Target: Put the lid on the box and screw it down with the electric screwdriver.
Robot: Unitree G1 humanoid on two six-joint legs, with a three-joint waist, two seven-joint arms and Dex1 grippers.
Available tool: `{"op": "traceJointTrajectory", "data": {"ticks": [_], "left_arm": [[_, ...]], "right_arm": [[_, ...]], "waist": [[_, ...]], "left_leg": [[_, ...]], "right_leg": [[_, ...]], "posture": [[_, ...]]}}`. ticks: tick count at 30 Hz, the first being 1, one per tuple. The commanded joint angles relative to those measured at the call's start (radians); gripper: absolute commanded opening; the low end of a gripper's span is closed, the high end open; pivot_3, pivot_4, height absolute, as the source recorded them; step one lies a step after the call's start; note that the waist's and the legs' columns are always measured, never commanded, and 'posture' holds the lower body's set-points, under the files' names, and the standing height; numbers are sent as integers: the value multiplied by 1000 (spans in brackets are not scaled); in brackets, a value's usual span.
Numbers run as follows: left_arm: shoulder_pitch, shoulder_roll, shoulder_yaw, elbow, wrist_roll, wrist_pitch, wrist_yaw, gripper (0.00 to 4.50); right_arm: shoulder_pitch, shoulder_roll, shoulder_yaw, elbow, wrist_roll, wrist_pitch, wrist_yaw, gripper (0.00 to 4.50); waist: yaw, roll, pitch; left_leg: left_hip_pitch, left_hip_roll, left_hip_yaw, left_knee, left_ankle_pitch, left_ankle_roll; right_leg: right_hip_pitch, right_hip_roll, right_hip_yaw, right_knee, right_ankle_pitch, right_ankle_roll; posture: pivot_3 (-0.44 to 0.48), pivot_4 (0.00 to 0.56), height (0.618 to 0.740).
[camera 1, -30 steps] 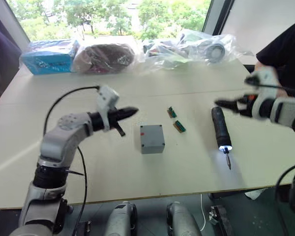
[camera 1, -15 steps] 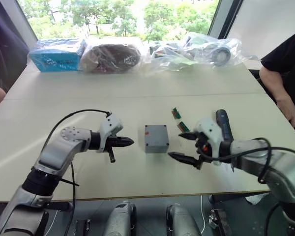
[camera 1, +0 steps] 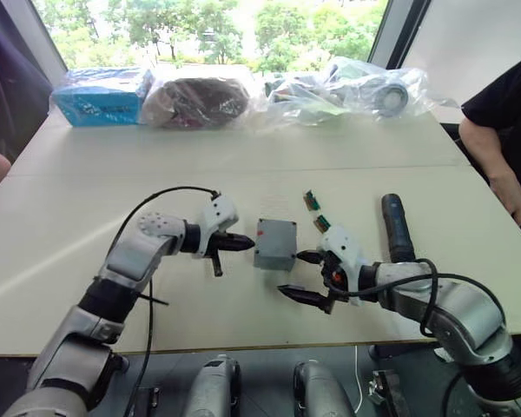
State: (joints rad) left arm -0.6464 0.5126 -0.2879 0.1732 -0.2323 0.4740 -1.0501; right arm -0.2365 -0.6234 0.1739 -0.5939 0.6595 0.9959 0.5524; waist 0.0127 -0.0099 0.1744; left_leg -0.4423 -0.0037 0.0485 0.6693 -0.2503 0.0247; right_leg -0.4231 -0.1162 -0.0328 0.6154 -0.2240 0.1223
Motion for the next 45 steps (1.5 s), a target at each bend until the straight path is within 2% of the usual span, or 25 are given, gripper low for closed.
{"op": "traceJointTrajectory", "data": {"ticks": [1, 5, 9, 14, 21, 27, 45], "left_arm": [[-33, -11, 15, 22, 16, -64, -14, 0], [-32, 31, 31, 56, 46, -97, -17, 0], [8, 64, 21, 54, 63, -109, -31, 0], [120, 120, 16, -132, 6, -6, -83, 0], [152, 69, 33, -222, -22, 59, -34, 0], [103, 11, 37, -166, -4, 33, 12, 0], [65, -13, 25, -92, 21, -15, 9, 0]], "right_arm": [[-4, 23, -57, -92, 60, 29, -28, 4493], [-5, -21, -122, -120, 66, 40, -32, 4493], [-27, -101, -82, -62, -38, -41, 12, 4493], [-79, -132, 10, 97, -185, -199, 89, 4493], [-82, -80, 68, 160, -243, -267, 137, 4493], [-39, -33, 44, 100, -217, -208, 112, 4493], [-20, 38, 20, 57, -220, -134, 76, 4493]], "waist": [[0, 0, 0], [0, 0, 0], [-1, 0, 0], [-6, 0, 0], [0, 0, 0], [0, 0, 0], [-1, 0, 0]], "left_leg": [[0, 0, 0, 0, 0, 0], [0, 0, 0, 0, 0, 0], [0, 0, 0, 0, 0, 0], [0, 0, 0, 0, 0, 0], [0, 0, 0, 1, 0, 0], [0, 0, 0, 2, 0, 0], [0, 0, 0, 3, 0, 0]], "right_leg": [[0, 0, 0, 0, 0, 0], [0, 0, 0, 1, 0, 0], [0, 0, 0, 1, 0, 0], [-1, 0, 0, 1, 0, 0], [0, 0, 0, 2, 0, 0], [0, 0, 0, 3, 0, 0], [0, 0, 0, 4, 0, 0]], "posture": [[0, 150, 740], [0, 150, 740], [0, 150, 740], [0, 150, 740], [0, 150, 740], [0, 150, 740], [0, 150, 740]]}}
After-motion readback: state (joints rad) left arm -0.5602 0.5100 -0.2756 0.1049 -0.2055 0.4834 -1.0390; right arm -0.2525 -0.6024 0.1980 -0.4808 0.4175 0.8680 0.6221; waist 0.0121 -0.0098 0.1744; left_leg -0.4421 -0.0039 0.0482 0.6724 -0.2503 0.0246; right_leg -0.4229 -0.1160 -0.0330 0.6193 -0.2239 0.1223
